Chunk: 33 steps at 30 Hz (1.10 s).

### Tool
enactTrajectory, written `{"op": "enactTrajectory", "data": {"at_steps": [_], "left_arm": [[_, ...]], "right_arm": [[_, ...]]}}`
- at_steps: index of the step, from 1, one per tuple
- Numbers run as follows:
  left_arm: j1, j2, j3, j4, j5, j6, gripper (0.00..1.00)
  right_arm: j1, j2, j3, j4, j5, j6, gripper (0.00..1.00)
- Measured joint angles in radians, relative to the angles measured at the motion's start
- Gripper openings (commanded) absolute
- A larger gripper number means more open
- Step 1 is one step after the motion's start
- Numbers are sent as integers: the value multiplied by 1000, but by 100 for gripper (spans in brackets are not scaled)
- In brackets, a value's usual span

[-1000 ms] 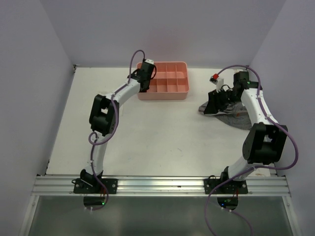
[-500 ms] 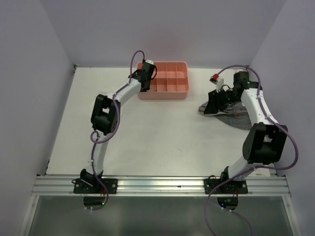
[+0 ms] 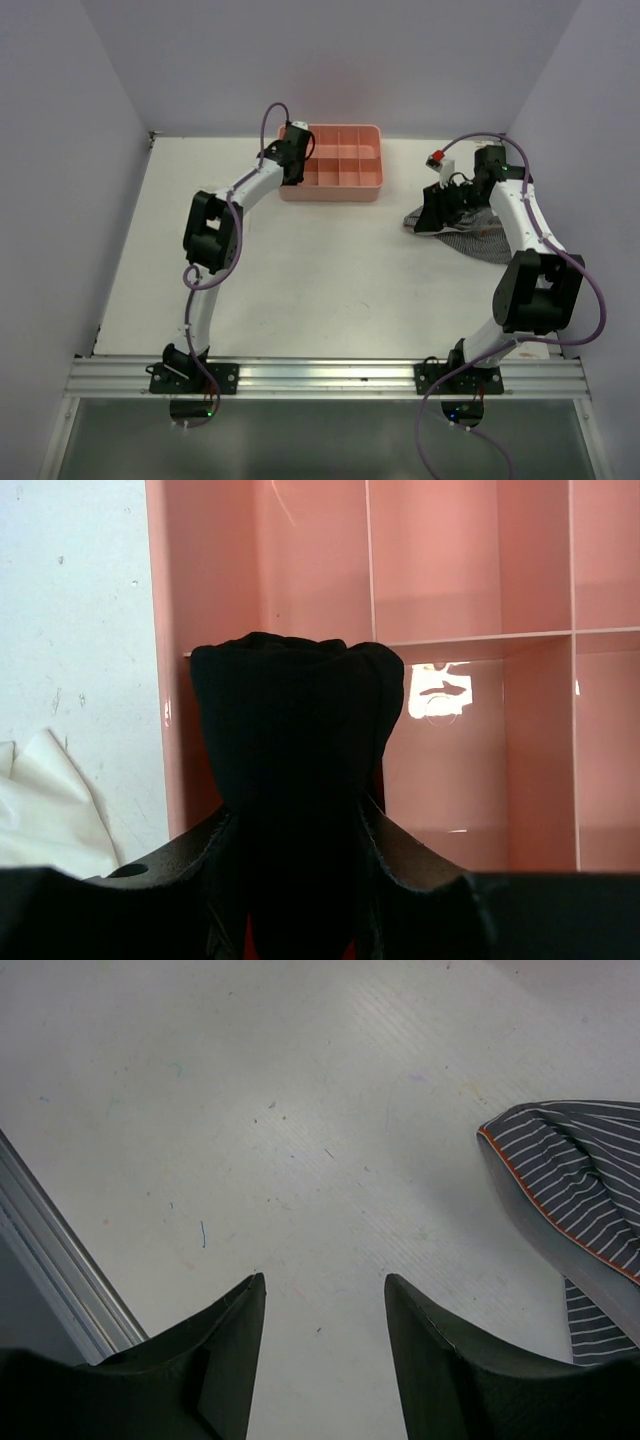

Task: Roll the underwear
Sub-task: Place the rolled underwear into the container

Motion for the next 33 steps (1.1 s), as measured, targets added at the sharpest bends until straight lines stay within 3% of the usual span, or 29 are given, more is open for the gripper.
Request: {"op": "enactTrajectory", "data": {"at_steps": [1,2,6,8,18,33], "left_arm": [[0,-1,-1,0,2,0,41],[1,-2,-1,0,3,0,44],[2,-7,-2,-1,10,0,47],[2,-8,-2,0,10,0,54],[1,-28,-1,3,-4,23,70],[-3,-42,2,15,-5,55,73]], "right_arm": [[0,0,0,0,0,0,55],[0,0,0,0,0,0,55],[0,0,0,0,0,0,55],[0,0,0,0,0,0,55],[0,0,-1,0,-5,1,55],[0,-26,-30,0,-8,4,55]]}}
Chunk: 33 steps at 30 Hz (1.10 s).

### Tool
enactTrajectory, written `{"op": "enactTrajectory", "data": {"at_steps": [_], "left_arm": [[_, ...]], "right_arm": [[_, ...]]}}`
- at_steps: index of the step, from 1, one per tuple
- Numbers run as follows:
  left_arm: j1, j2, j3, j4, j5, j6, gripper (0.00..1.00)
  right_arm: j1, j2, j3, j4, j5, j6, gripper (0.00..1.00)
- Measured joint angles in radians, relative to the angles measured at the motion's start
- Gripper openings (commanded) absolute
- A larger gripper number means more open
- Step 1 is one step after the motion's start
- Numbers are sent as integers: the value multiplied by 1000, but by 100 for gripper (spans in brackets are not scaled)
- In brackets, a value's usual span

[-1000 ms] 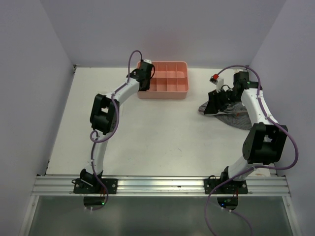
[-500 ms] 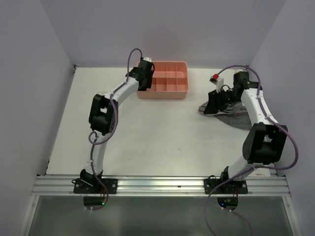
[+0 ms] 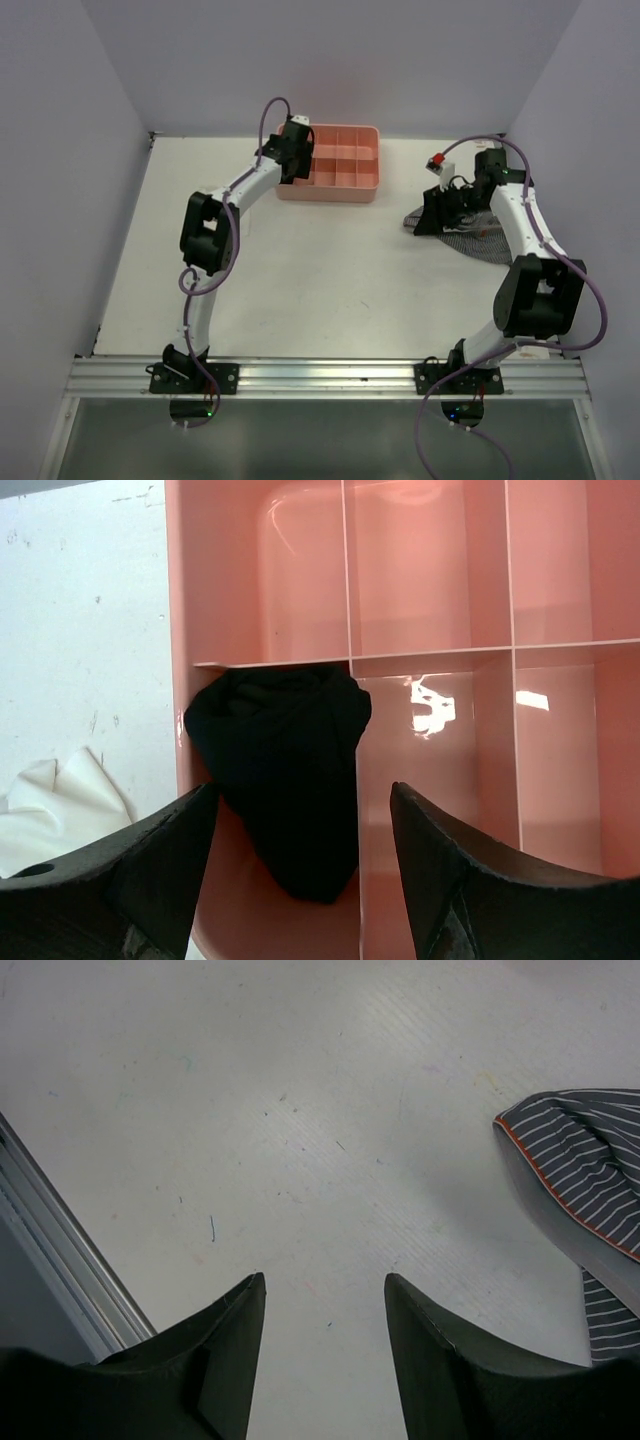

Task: Roll the underwear
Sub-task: Place the rolled underwear into the container

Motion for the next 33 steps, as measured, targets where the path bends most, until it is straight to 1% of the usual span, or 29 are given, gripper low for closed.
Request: {"op": "enactTrajectory", "data": {"at_steps": [9,13,17,23,24,30,33], "left_arm": [[-2,-6,-30,43,-1,28,73],[-3,-37,-43,74,0,48,76],[-6,-70,-43,110,0,69,76],[-6,-116,-43,166,1,98,61],[-6,-119,-43,173,2,102,56],[-5,-119,-45,191,8,121,39],[-4,-114,-45,198,14,125,37]], "right_arm": [[0,-16,-7,-1,0,0,55],[0,-21,-15,-1,0,0,55],[0,-21,-21,-2,0,-1,55],[0,-21,-21,-2,0,-1,55],[0,-21,-21,-2,0,-1,55],[0,-21,-21,-2,0,-1,54],[0,-21,-21,-2,0,-1,55]]}}
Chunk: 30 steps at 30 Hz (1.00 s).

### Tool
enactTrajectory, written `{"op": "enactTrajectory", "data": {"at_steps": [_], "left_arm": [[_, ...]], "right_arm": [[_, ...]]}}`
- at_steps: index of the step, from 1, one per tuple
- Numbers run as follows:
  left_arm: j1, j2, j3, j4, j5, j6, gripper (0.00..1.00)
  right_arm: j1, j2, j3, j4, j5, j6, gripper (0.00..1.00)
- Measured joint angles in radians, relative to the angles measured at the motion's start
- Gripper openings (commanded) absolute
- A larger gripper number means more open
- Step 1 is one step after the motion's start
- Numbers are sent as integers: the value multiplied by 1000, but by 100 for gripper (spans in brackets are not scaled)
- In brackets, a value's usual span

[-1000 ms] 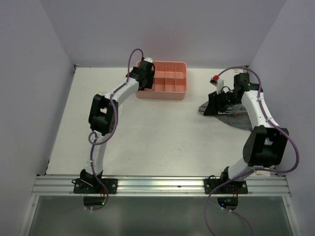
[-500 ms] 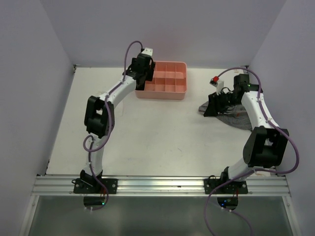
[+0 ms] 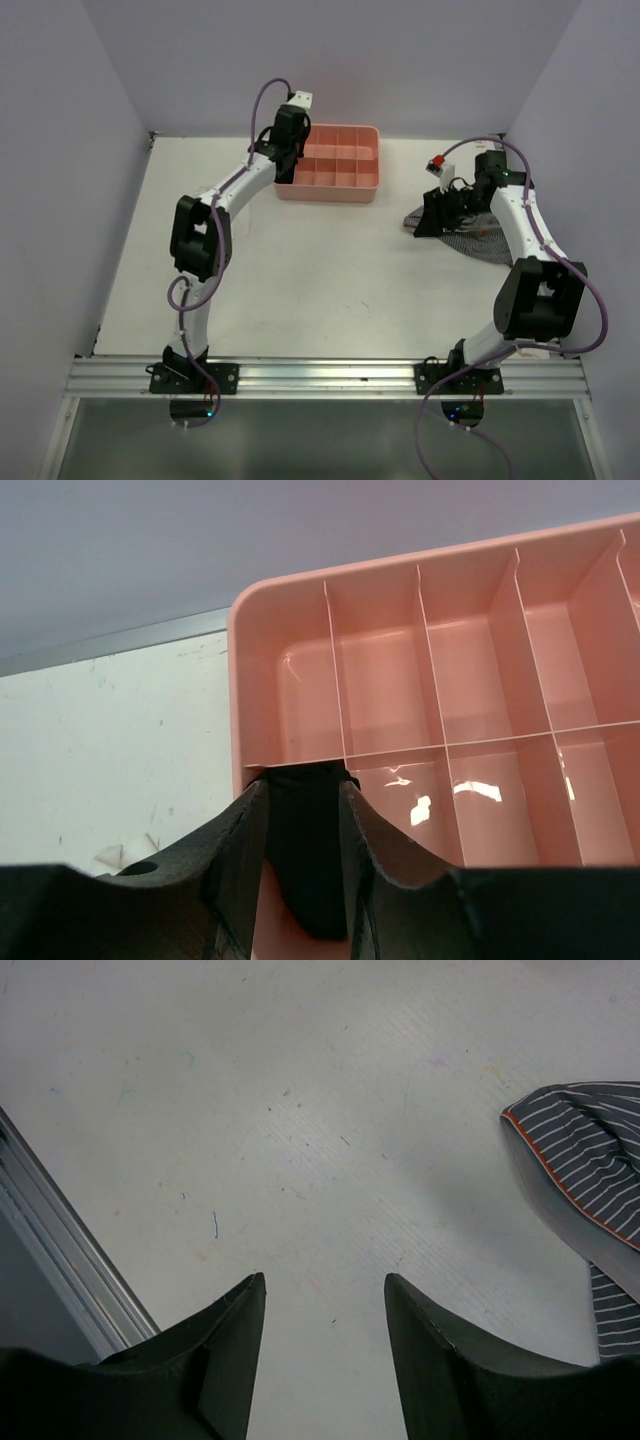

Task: Roll the underwear
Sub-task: Place the rolled underwear into the container

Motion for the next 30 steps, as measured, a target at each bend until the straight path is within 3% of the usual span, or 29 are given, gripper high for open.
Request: {"op": "enactTrajectory", "data": {"at_steps": [18,30], "left_arm": [[39,149,13,-6,17,-23,33],[39,151,-10,-25,35,-31,49]], "right_arm": [[0,-6,-11,-1,0,0,54],[0,-6,-11,-2,0,0,54]]}}
